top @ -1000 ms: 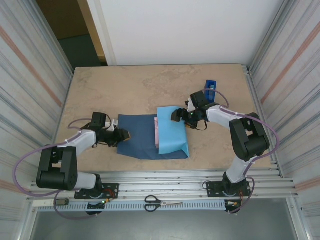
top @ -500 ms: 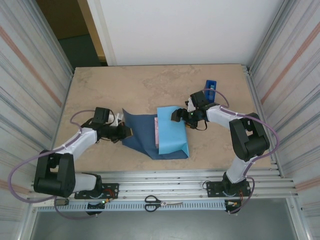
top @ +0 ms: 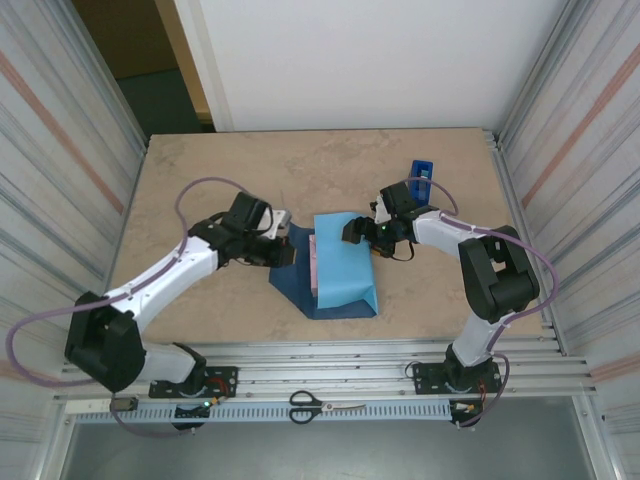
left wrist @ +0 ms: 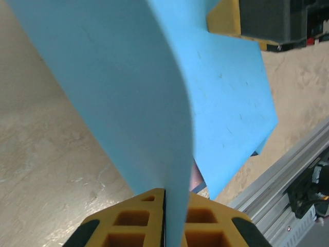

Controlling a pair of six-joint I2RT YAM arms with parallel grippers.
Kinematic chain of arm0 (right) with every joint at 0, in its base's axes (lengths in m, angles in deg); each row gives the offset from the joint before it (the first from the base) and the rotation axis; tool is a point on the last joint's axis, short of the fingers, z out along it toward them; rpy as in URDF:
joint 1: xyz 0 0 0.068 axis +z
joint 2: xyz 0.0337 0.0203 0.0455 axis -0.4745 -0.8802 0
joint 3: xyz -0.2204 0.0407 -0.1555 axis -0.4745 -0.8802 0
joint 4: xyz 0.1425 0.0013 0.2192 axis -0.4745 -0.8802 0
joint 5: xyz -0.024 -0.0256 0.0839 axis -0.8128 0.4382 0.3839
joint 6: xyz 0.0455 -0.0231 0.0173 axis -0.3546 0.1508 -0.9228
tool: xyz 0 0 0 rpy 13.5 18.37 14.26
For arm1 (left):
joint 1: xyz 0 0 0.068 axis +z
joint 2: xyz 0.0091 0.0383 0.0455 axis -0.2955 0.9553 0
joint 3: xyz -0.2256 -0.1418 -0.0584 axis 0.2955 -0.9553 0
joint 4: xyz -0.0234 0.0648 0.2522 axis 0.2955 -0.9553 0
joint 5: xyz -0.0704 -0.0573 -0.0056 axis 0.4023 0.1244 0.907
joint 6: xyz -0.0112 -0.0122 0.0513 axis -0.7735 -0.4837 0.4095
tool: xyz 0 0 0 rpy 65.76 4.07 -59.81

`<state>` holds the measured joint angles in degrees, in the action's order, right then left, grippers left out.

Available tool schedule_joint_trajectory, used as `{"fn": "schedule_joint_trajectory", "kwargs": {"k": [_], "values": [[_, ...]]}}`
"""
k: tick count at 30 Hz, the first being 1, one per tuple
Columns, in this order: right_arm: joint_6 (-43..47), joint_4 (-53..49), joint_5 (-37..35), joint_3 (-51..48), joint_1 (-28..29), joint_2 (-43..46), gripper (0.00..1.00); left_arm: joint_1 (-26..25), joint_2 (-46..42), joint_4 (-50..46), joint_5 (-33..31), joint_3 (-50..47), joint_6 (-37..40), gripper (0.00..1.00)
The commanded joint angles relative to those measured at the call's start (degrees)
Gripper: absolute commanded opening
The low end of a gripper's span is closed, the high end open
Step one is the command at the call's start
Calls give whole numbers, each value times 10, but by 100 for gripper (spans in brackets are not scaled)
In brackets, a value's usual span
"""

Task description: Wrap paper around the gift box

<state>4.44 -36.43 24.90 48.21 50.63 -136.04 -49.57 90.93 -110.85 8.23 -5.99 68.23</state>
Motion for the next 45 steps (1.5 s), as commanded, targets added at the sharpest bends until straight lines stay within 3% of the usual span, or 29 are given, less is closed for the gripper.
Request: {"fn": "schedule_joint_trajectory", "kwargs": {"k": [1, 9, 34, 45], "values": [[-4, -89, -54, -33, 20, -24, 82, -38, 35, -41, -32, 47, 32, 9], [-9, -88, -57, -33, 20, -21, 82, -91, 116, -18, -19, 134, 27, 8], [-22, -77, -49, -42, 25, -27, 82, -106, 224, 126, 124, 149, -51, 9], [-23, -76, -48, -46, 24, -23, 82, -110, 257, 155, 130, 147, -60, 10]]}}
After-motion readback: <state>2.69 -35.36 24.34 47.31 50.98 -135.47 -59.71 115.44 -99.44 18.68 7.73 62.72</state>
